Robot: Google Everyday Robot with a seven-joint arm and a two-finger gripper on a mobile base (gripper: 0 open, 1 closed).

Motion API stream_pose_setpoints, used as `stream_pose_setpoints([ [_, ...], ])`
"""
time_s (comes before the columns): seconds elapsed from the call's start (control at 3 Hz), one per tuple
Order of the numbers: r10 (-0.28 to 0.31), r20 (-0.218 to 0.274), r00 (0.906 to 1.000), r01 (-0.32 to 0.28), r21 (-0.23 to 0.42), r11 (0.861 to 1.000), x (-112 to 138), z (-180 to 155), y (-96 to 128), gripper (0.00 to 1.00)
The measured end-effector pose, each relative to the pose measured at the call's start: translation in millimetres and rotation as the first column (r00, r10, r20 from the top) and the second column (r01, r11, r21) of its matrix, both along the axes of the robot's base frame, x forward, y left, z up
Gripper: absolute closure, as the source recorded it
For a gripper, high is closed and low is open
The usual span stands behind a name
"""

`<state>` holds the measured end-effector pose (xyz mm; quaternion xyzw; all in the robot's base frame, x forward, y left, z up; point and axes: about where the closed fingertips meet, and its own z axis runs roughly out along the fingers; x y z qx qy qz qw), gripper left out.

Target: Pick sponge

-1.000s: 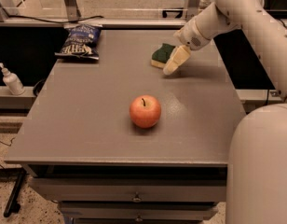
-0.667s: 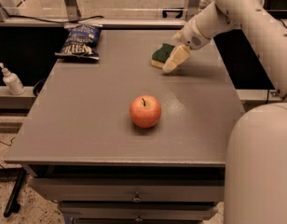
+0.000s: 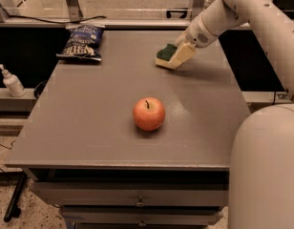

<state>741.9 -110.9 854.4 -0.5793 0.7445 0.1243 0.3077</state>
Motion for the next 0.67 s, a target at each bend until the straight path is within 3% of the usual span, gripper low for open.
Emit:
stream_pose_setpoints([
  [0.33,-0.016,-0.012,0.9998,0.016,-0.018,1.0,-9,4,-8,0.87],
  [0.67,-0.026,0.001,0.9996,0.026,-0.023,0.999,-16,20,-15,1.0],
])
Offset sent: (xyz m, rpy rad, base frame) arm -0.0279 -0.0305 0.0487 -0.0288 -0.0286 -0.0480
